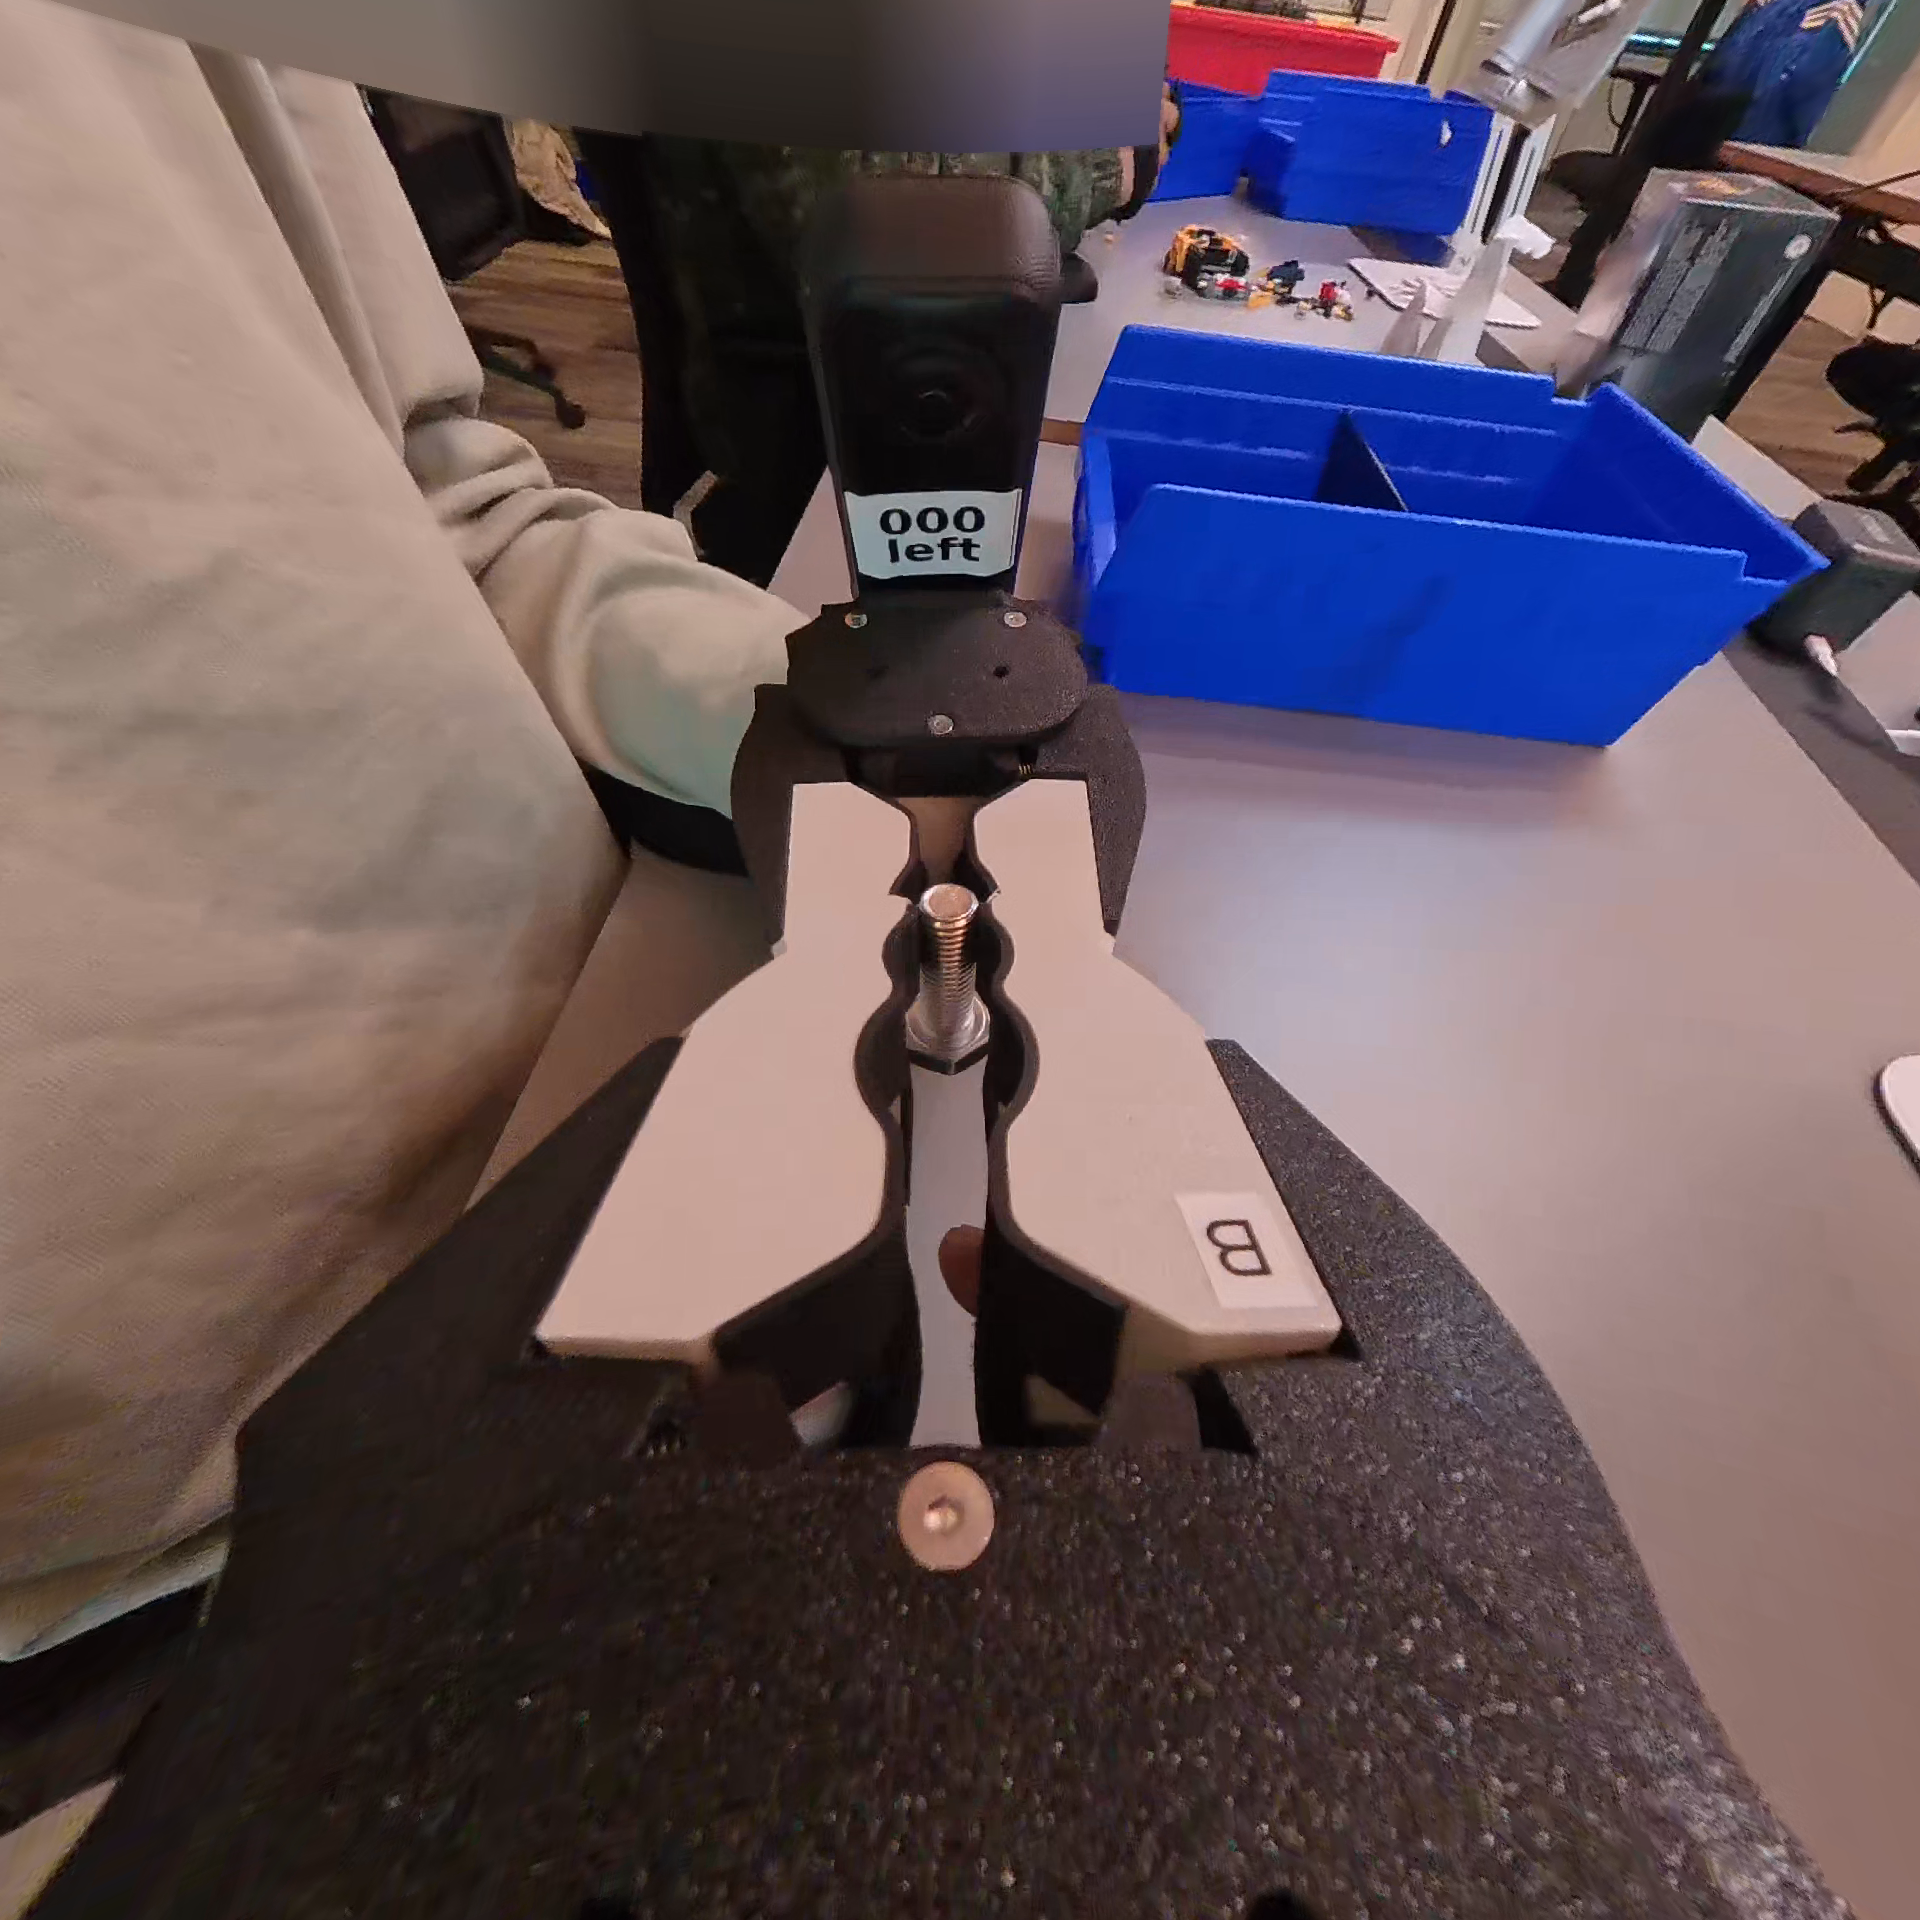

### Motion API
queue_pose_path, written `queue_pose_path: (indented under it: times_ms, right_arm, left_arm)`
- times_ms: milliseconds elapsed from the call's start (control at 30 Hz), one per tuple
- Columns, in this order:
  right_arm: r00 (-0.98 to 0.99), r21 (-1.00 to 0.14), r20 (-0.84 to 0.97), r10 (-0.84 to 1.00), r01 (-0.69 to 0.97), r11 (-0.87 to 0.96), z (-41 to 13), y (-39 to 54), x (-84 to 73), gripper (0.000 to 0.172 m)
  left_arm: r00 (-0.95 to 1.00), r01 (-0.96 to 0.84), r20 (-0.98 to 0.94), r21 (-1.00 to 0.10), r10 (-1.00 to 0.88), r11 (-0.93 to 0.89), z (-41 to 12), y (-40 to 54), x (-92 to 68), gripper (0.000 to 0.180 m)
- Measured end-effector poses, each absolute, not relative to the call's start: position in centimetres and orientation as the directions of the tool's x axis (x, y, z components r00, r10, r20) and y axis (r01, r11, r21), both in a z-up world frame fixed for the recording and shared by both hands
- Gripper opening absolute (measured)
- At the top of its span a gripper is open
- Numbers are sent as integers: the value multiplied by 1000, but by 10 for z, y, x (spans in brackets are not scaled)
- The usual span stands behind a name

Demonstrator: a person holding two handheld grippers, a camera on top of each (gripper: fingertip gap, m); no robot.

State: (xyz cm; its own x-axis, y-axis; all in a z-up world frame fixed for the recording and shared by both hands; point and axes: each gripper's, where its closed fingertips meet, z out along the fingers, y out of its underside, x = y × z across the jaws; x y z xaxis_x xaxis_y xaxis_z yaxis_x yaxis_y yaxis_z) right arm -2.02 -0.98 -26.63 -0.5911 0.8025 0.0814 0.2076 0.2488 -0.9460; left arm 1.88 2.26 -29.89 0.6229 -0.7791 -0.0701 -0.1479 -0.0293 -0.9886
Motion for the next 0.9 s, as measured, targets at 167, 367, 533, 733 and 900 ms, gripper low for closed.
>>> queue_pose_path:
  times_ms: [167,367,533,733,900]
  right_arm:
    - [-547,-972,72,834,147,180,-263,-5,-20,9]
    - [-505,-976,69,860,146,164,-265,-1,-24,9]
    - [-482,-983,58,874,126,135,-264,-1,-27,9]
    - [-480,-984,42,876,132,120,-267,0,-27,9]
    - [-492,-983,34,870,139,117,-268,-1,-26,9]
  left_arm:
    - [629,-130,-57,-991,-775,-32,-297,24,16,16]
    - [658,-155,-78,-987,-749,-34,-300,28,13,20]
    - [681,-184,-109,-983,-724,-25,-302,31,11,22]
    - [684,-170,-102,-985,-722,-22,-300,31,9,15]
    - [685,-195,-124,-981,-718,-17,-302,32,9,14]
